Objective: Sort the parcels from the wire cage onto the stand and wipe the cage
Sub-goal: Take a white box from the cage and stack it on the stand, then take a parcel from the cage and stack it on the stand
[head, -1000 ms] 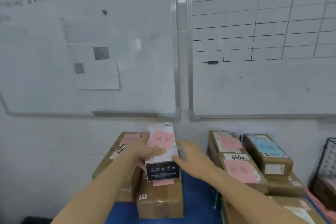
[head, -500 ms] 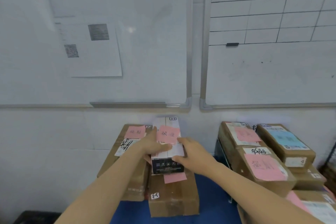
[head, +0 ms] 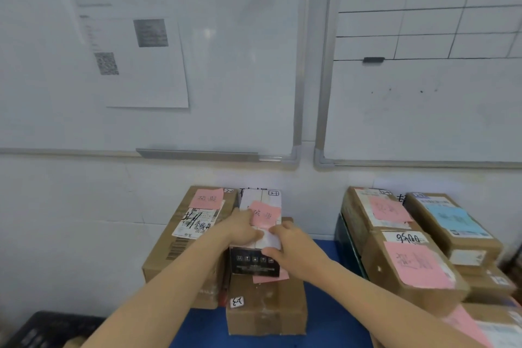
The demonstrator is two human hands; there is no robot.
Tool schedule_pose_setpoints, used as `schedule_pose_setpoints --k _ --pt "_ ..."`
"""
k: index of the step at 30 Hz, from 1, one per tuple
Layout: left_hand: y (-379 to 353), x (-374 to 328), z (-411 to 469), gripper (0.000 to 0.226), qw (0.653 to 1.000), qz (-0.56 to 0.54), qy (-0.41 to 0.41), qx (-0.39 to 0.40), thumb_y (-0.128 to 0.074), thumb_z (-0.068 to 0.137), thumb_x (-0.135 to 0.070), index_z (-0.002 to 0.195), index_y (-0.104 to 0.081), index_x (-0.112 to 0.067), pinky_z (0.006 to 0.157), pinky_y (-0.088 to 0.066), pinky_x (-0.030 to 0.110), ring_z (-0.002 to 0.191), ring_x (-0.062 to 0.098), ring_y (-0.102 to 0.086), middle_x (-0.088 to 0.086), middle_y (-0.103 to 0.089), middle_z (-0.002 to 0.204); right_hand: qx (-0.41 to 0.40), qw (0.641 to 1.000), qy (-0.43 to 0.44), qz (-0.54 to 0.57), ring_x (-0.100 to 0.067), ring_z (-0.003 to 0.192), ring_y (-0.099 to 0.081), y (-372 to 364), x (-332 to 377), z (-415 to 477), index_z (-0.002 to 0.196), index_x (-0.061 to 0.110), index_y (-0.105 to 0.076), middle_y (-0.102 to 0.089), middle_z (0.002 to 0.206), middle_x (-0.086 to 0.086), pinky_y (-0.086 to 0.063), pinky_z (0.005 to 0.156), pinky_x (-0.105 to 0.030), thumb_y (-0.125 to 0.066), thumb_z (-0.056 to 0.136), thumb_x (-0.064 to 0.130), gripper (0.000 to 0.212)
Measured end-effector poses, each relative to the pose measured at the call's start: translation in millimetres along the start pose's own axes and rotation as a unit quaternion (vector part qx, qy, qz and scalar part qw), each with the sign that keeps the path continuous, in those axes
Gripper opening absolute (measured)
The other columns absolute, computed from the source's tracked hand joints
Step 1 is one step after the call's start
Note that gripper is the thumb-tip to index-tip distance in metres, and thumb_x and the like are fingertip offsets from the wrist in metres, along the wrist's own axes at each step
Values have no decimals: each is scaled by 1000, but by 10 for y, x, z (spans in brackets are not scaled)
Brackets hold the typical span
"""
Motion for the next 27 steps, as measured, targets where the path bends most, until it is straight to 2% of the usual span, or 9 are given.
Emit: schedule_pose_setpoints --k 3,6,9,12,14,17,22,27 --pt "20 -86 -17 65 1000 -20 -15 -17 -59 91 -37 145 -30 -16 110 -33 40 129 26 -41 10 -36 144 6 1000 -3 -1 -20 123 -49 45 3 23 144 13 -36 -47 140 -7 -44 100 -31 -57 93 43 63" --pt "113 -190 -88 77 997 -38 -45 -51 -59 93 -34 152 -14 -13 116 -16 37 145 23 -17 7 -15 158 -3 1000 -6 1 -23 124 -48 196 14 46 144 9 -33 -49 139 -9 -44 101 -34 -60 91 44 69" --pt "205 -185 -103 77 995 -5 -60 -79 -55 95 -35 153 -9 -13 119 -6 37 148 21 -1 7 -4 161 -11 1000 5 -17 -25 130 -44 362 2 60 149 9 -28 -45 144 -11 -40 104 -35 -60 91 41 73" --pt "220 -149 -130 84 996 37 -48 -65 -53 95 -36 152 2 -10 120 -5 40 148 22 3 7 1 161 -18 999 6 -37 -26 130 -44 498 -12 27 149 9 -27 -46 144 -11 -39 104 -36 -57 93 39 70" --pt "200 -148 -149 90 994 92 -33 -55 -49 95 -45 151 11 -10 120 -4 44 147 25 9 8 11 160 -23 998 12 -57 -26 129 -46 596 -25 -31 148 10 -30 -48 142 -11 -37 105 -35 -55 95 36 64" --pt "189 -225 -212 90 986 163 -11 -36 -39 94 -58 151 13 -11 119 -1 45 146 29 15 10 25 156 -34 994 33 -96 -22 135 -37 781 -62 -156 147 15 -32 -43 147 -6 -22 111 -29 -51 97 34 57" --pt "283 -609 -378 85 985 166 -37 -26 -32 95 -60 152 12 -15 119 -4 45 147 25 8 8 17 159 -63 990 31 -123 -20 141 -30 1145 -206 -419 151 16 -25 -31 155 -3 -20 114 -30 -52 96 36 65" --pt "270 -1360 -638 80 987 99 -121 -45 -37 97 -54 153 -2 -10 117 -13 33 147 20 -13 6 -8 160 -127 981 19 -144 -22 135 -39 1673 -530 -966 149 17 -30 -39 151 -3 -28 108 -30 -54 95 36 62"
Point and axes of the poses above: each hand's wrist, its own z-axis towards the middle knuckle, its own y-axis out of the back of the hand, x = y × z, the point moved 1 cm from there along z, towards the middle knuckle
